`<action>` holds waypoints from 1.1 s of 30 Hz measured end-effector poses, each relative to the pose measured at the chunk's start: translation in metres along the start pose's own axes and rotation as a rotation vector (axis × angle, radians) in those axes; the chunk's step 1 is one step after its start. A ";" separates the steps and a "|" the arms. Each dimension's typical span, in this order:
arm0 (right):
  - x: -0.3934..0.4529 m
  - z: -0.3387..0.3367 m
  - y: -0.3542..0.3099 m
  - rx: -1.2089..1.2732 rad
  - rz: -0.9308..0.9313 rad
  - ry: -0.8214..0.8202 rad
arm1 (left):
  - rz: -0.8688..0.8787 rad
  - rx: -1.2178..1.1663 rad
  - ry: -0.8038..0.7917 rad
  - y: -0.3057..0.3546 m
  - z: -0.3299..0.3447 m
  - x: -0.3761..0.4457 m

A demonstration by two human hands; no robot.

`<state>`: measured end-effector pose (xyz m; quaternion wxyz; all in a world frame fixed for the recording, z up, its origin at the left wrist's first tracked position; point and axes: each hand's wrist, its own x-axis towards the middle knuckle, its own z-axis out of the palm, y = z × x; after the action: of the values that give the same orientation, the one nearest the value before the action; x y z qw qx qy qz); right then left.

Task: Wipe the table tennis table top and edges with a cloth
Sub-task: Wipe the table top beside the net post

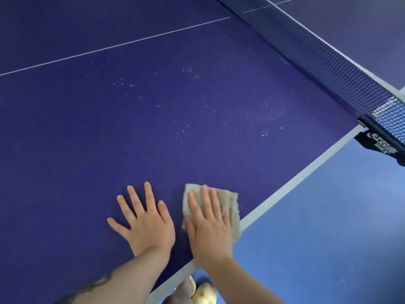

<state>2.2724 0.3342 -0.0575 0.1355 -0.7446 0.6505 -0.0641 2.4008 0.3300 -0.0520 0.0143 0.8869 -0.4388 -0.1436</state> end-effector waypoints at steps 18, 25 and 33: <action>0.108 -0.003 -0.065 -0.105 -0.505 -0.218 | 0.059 -0.092 0.097 -0.032 -0.033 0.114; 0.176 -0.024 -0.010 -0.038 0.110 -0.146 | 0.065 -0.072 0.119 -0.032 -0.027 0.115; 0.124 0.000 -0.066 -0.140 -0.352 -0.187 | 0.067 -0.106 0.115 -0.031 -0.026 0.120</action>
<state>2.3534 0.2192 -0.0486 0.1299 -0.8571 0.4977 0.0277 2.5002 0.2527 -0.0608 0.0913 0.8765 -0.4586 -0.1147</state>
